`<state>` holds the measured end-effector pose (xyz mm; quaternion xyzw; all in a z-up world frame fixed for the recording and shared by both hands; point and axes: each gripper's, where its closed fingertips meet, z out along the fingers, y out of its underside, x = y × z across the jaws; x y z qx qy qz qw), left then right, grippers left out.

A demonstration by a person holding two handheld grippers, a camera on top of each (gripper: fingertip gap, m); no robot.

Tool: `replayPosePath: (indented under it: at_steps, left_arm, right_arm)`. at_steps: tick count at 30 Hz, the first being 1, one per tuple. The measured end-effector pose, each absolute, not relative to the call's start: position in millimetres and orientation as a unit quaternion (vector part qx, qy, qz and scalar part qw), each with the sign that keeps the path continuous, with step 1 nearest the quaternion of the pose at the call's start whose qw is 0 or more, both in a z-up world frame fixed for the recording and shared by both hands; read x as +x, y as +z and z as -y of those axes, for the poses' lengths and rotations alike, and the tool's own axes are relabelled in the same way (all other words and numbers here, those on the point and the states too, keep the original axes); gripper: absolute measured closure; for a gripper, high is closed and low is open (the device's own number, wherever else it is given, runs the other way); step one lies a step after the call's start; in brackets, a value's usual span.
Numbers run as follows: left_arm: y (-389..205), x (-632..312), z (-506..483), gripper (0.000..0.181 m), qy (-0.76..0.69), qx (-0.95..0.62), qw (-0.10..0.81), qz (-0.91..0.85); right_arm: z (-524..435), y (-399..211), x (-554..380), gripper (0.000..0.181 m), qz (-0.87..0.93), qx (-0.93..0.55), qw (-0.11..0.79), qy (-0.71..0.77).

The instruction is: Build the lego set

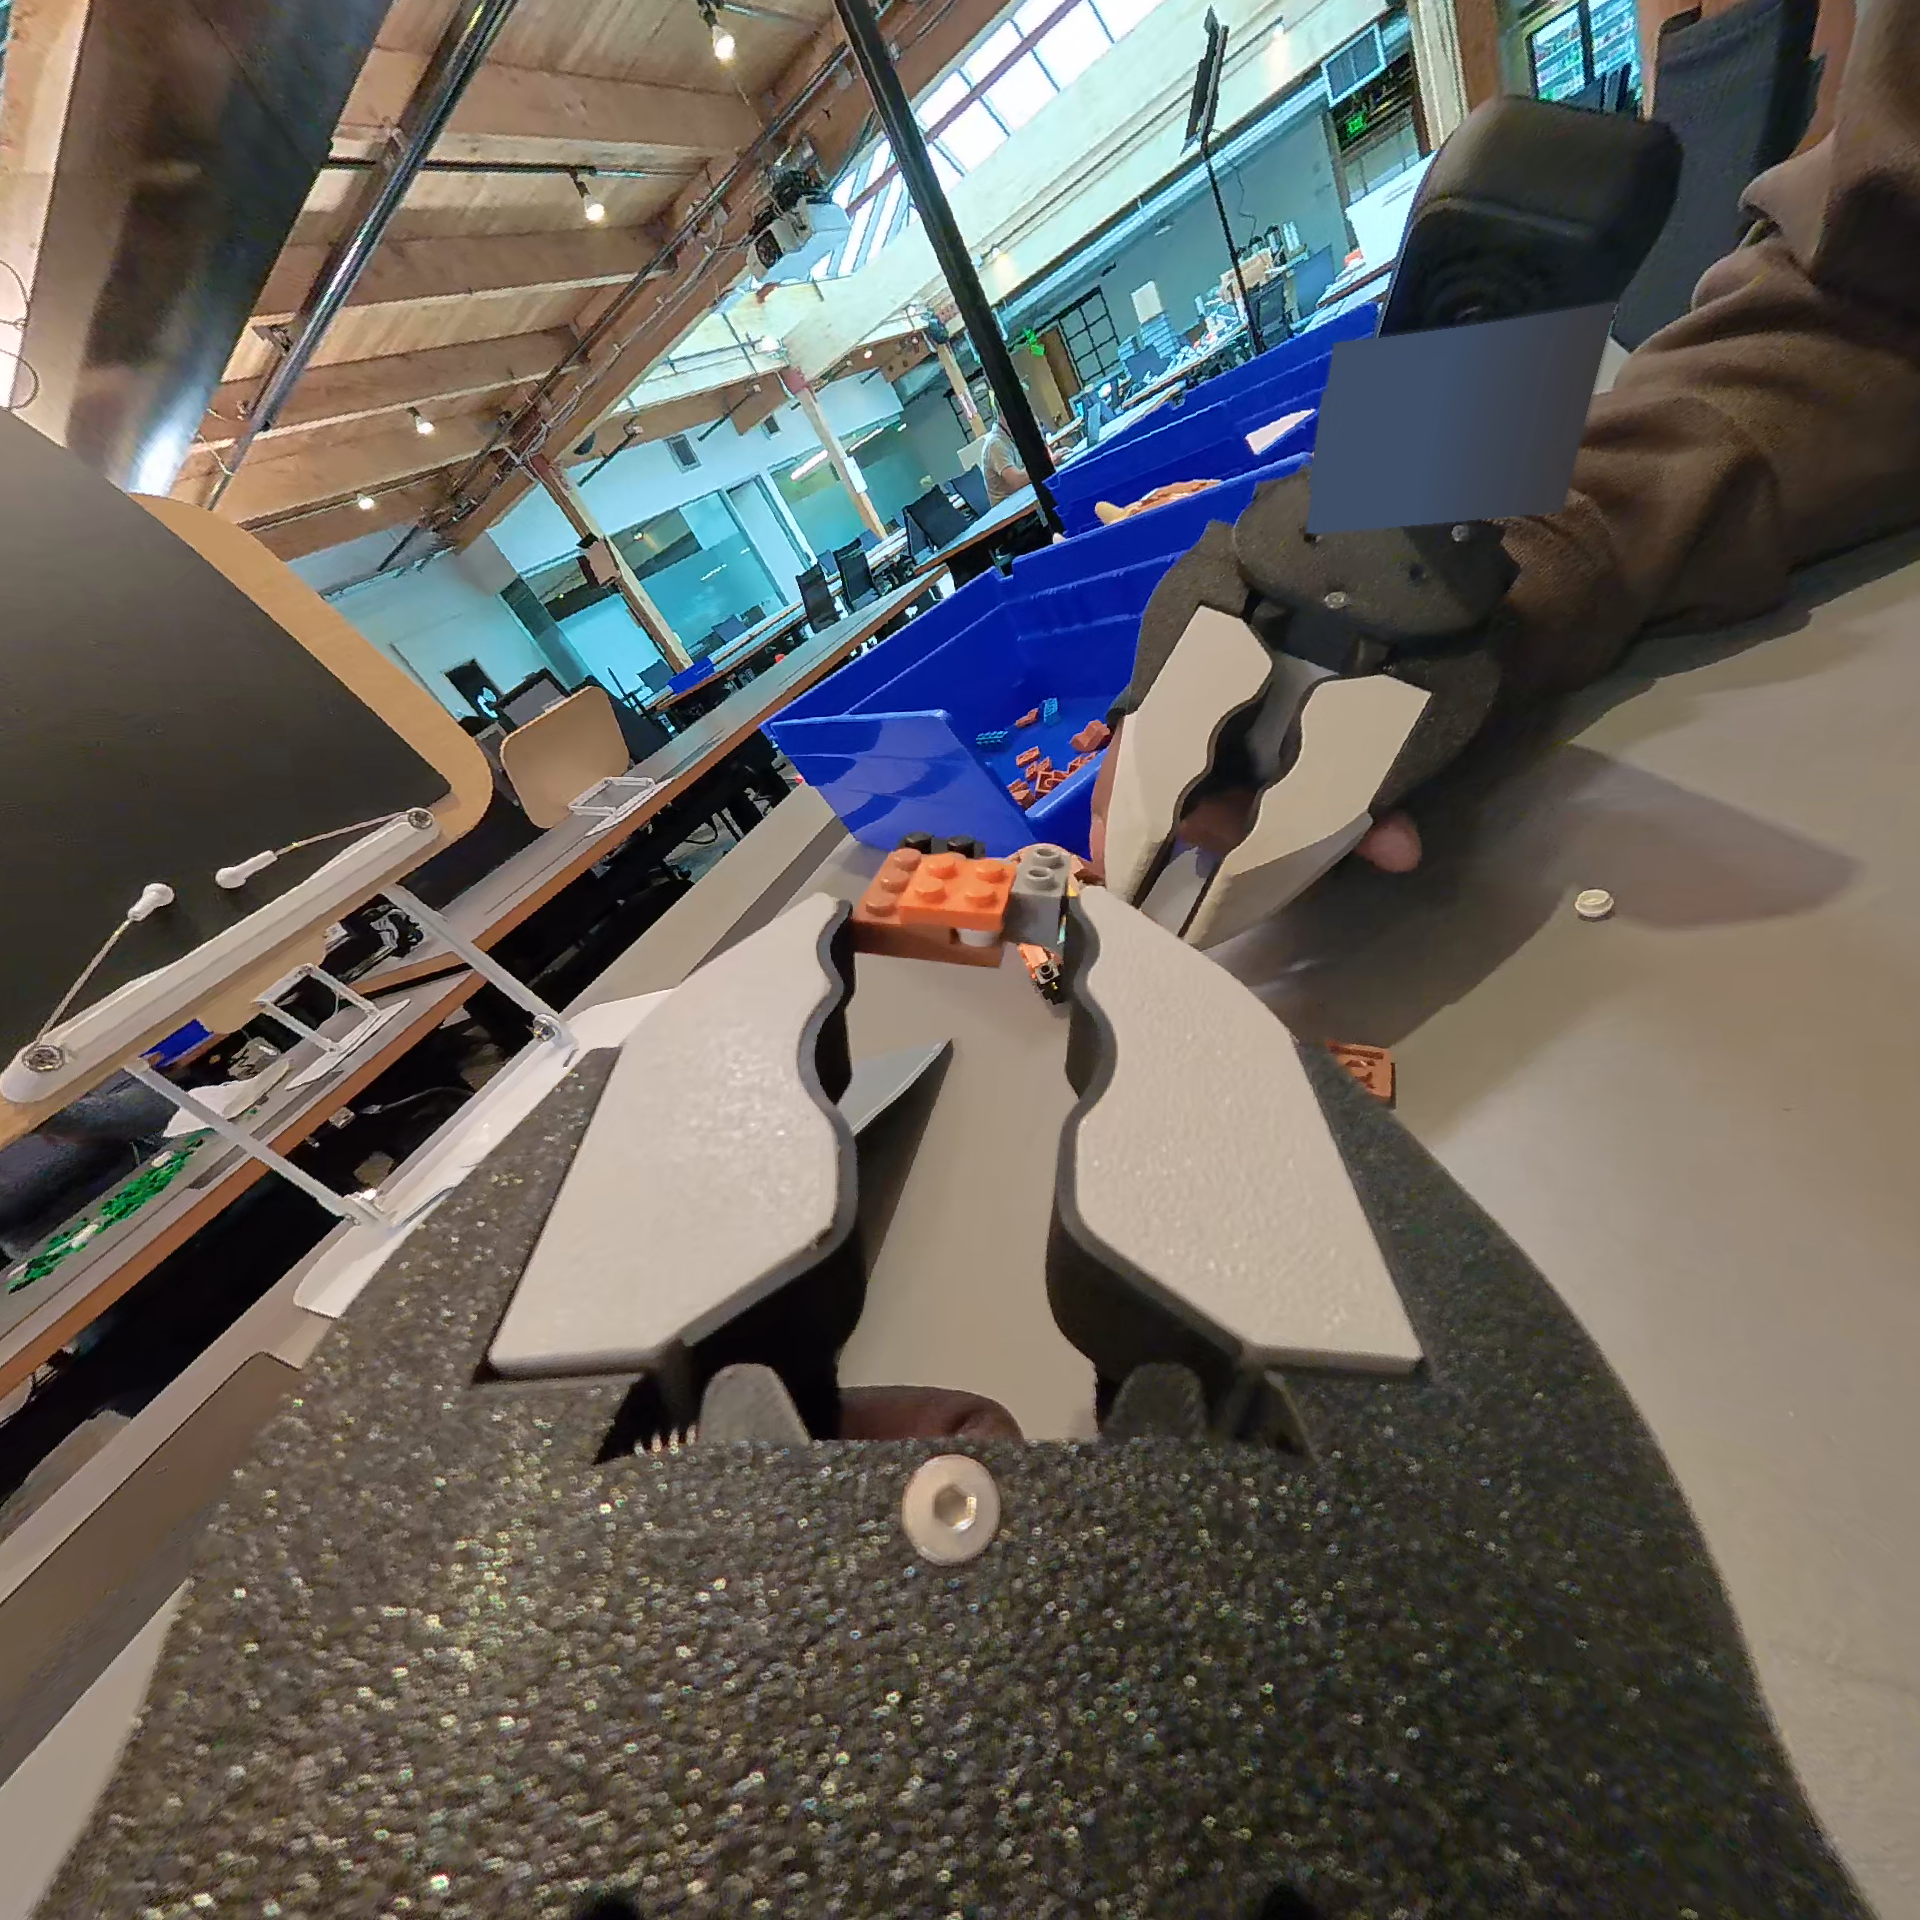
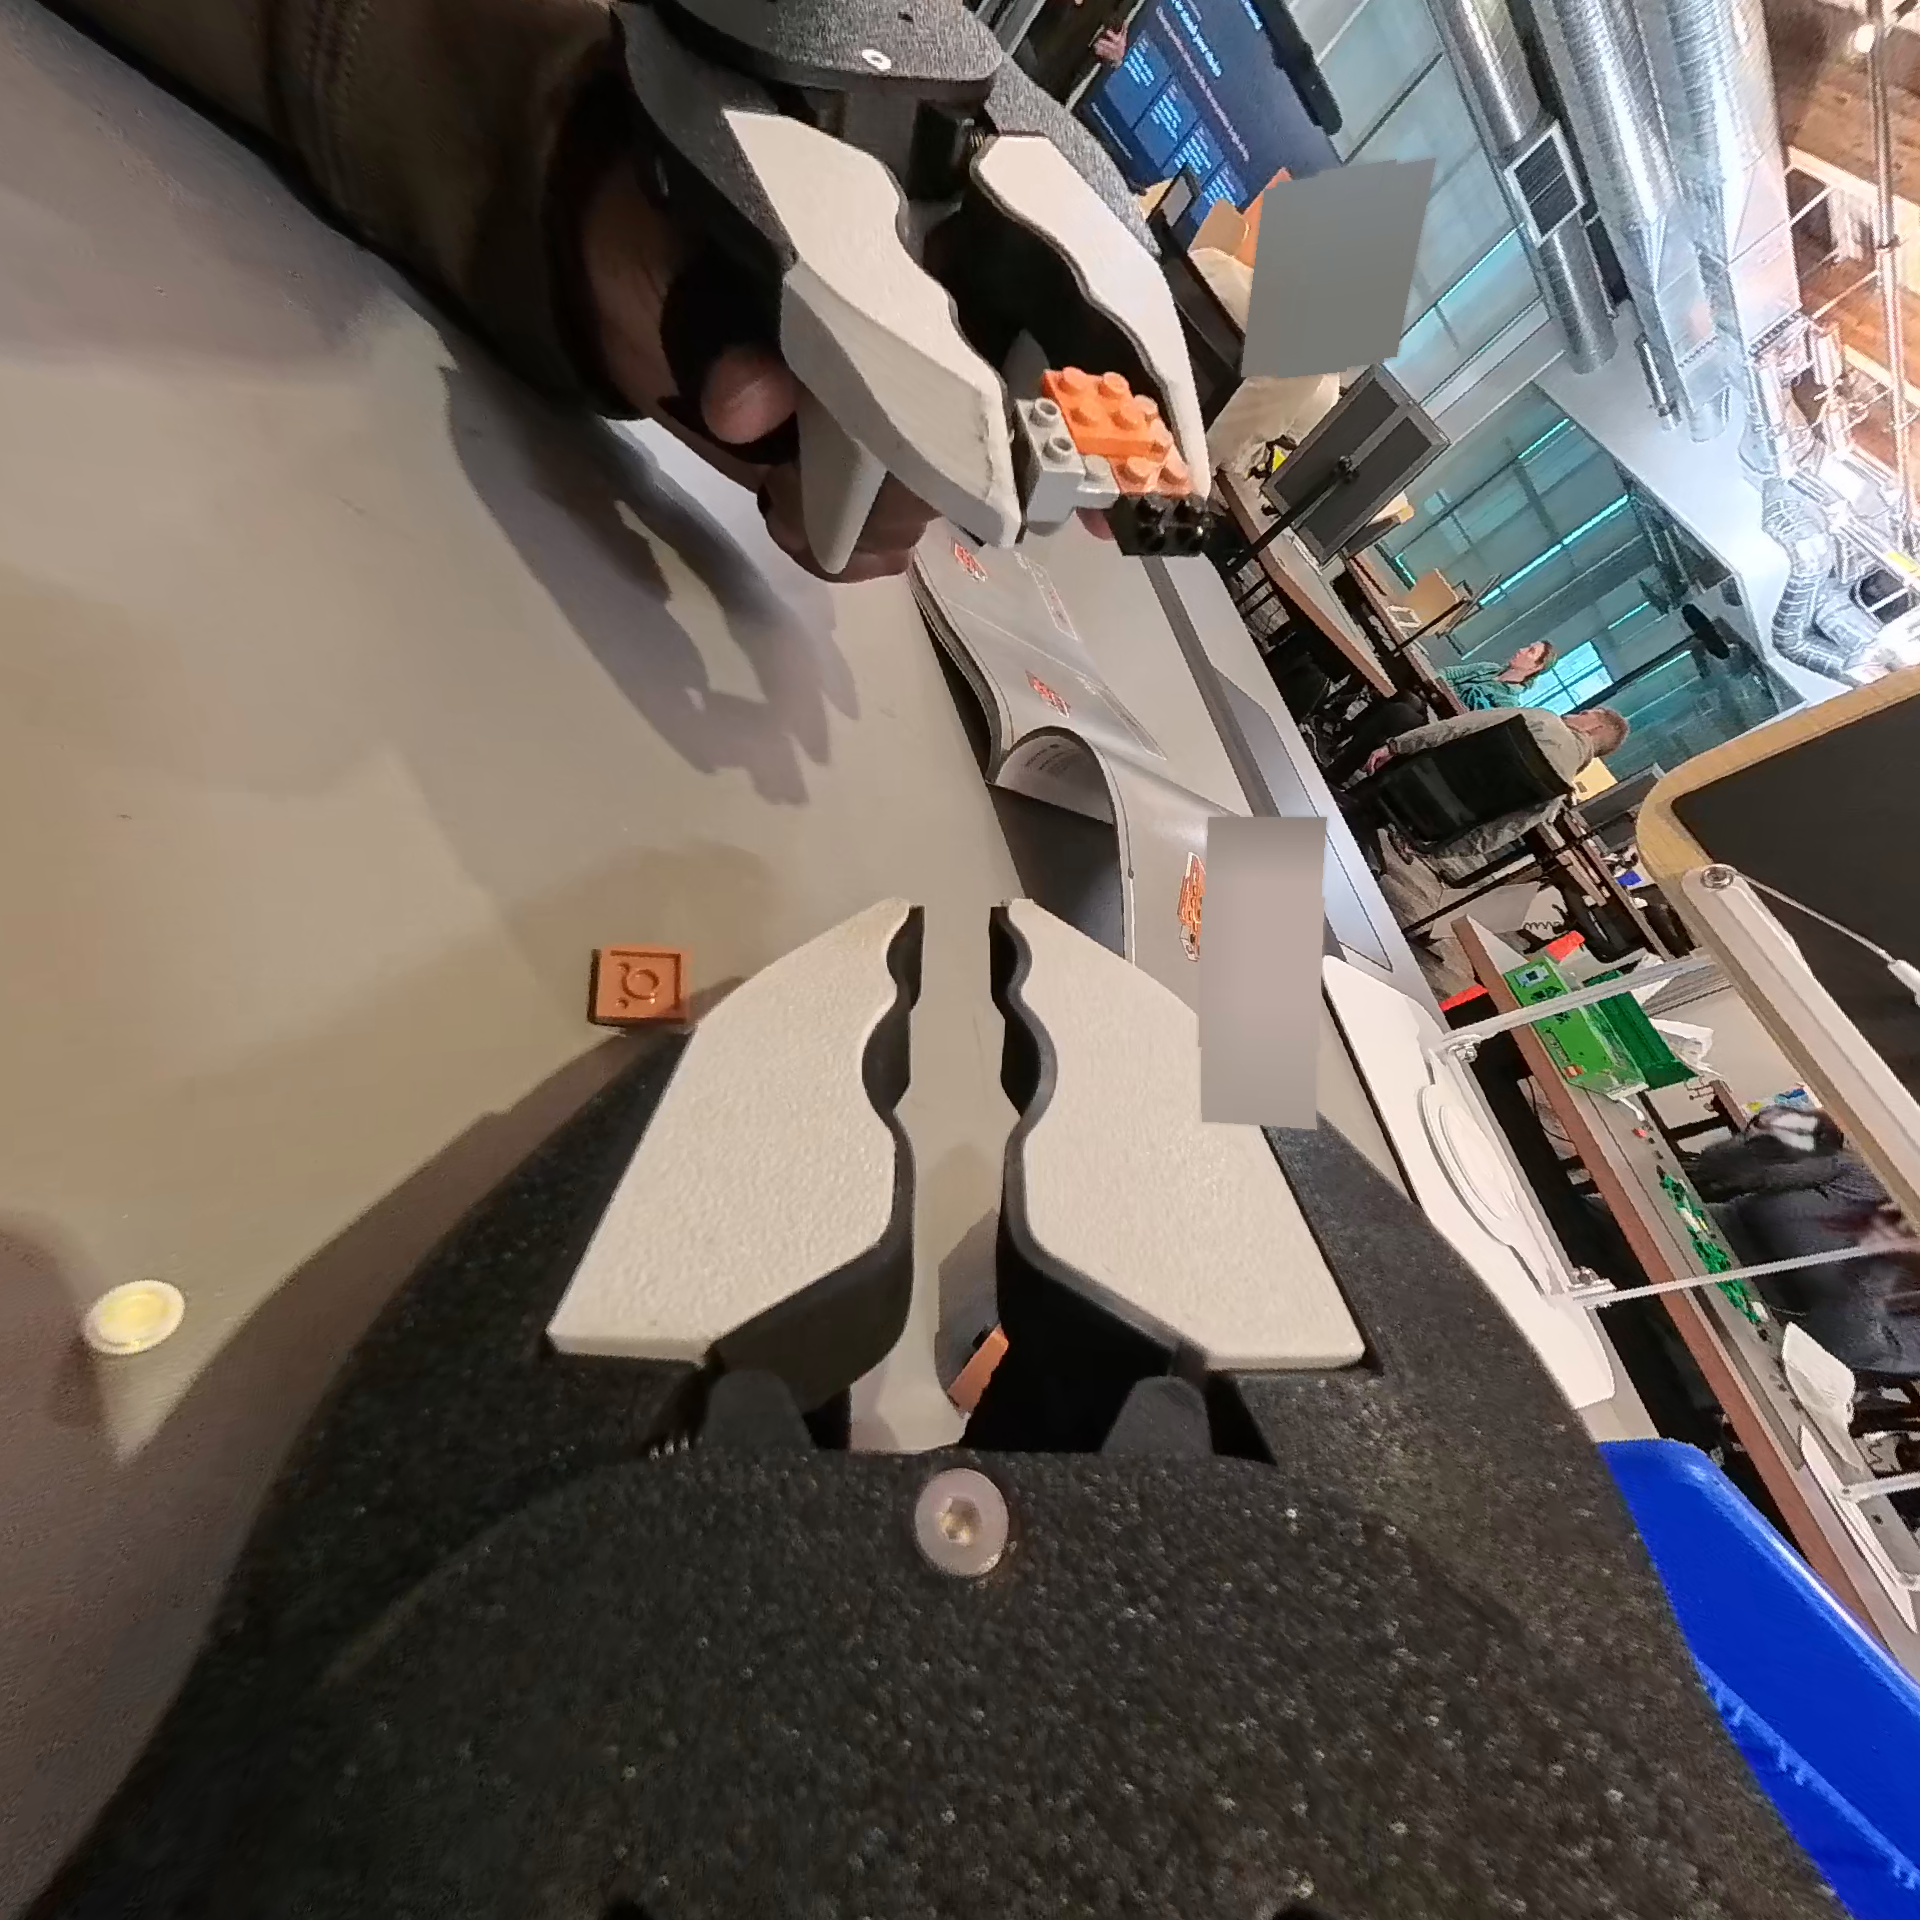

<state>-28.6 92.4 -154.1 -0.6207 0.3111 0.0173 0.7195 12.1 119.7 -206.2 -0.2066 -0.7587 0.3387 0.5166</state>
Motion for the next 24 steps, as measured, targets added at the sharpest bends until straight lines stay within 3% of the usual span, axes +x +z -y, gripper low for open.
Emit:
replayPosePath:
  at_steps: [24]
  left_arm:
    - [-144, -73, -105, 0.142, 0.147, -0.653, 0.723, -0.171]
  right_arm:
    - [-120, -208, 11, 0.169, 0.761, -0.205, 0.519, 0.331]
